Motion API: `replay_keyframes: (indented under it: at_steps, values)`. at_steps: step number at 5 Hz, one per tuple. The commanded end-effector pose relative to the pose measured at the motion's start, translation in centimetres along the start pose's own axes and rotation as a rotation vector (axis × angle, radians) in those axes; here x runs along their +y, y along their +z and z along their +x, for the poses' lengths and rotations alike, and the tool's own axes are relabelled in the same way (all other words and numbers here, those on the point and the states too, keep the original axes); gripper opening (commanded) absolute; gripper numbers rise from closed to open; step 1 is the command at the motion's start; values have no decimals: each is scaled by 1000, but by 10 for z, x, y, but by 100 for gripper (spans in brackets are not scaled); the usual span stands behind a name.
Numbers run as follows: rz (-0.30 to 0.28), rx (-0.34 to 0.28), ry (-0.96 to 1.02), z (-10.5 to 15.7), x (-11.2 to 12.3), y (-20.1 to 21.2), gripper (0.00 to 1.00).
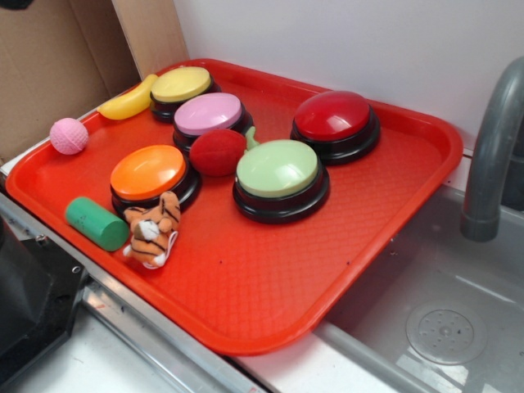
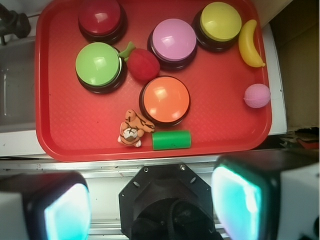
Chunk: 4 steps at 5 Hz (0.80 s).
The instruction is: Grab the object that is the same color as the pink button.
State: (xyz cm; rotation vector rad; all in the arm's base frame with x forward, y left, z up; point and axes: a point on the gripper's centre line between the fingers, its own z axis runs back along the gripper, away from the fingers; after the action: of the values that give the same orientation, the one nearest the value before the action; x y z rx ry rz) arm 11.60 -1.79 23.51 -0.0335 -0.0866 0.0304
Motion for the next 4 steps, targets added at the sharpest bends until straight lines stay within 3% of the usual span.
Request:
replay_keyframes:
  at_steps: [1,4]
  values:
    - [0,0,0,0,0,0,100]
    - [58,-43,452,24,49,-35,100]
